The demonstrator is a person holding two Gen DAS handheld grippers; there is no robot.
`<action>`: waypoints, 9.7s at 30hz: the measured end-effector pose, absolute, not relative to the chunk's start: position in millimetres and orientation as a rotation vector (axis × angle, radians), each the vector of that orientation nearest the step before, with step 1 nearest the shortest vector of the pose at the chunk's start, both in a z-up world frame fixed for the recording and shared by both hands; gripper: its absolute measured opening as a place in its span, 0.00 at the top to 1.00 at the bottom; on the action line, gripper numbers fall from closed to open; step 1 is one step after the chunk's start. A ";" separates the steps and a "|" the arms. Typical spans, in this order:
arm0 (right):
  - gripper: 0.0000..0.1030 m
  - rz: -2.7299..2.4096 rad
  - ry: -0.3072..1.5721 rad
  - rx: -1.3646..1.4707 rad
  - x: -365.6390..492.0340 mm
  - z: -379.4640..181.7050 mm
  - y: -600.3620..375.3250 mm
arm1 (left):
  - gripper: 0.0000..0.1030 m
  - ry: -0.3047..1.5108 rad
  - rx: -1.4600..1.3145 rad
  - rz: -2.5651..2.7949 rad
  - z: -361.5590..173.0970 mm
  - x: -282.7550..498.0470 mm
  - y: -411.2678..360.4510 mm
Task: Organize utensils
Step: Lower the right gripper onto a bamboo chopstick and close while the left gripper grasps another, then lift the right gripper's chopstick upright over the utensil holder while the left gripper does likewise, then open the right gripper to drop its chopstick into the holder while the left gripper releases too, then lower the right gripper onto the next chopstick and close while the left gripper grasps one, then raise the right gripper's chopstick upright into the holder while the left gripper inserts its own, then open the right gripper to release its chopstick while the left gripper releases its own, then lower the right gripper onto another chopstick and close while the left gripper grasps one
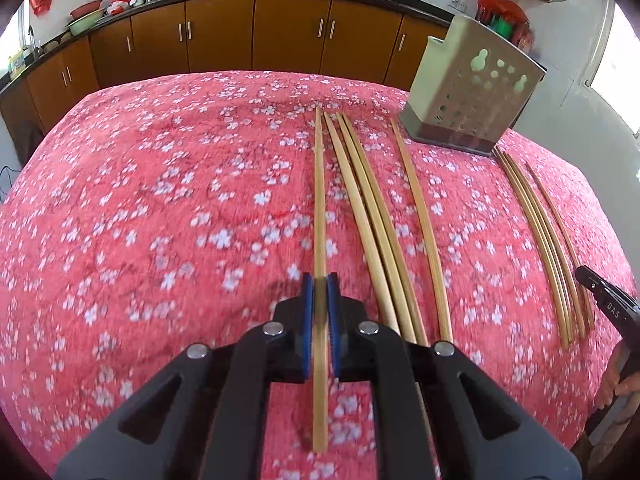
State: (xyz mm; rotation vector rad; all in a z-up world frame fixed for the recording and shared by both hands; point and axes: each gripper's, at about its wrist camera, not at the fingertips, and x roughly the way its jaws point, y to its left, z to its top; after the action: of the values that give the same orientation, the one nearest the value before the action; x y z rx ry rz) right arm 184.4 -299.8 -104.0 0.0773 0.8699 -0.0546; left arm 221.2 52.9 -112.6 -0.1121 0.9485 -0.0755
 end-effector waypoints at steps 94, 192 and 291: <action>0.80 0.159 0.419 0.153 263.2 118.6 -261.7 | 0.78 0.486 -0.100 -0.297 124.5 310.7 -15.5; 0.92 0.004 0.880 0.066 195.1 -101.0 -296.1 | 0.89 0.902 -0.036 -0.082 -112.6 226.4 37.1; 0.84 0.155 0.859 0.147 197.7 -56.3 -278.8 | 0.71 0.776 -0.098 -0.097 -16.3 220.5 44.2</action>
State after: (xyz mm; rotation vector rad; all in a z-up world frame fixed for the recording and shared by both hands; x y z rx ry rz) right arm 197.7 -278.8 -56.3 0.1470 0.8592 0.1550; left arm 220.5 44.2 -16.3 -0.0977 0.7760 -0.0974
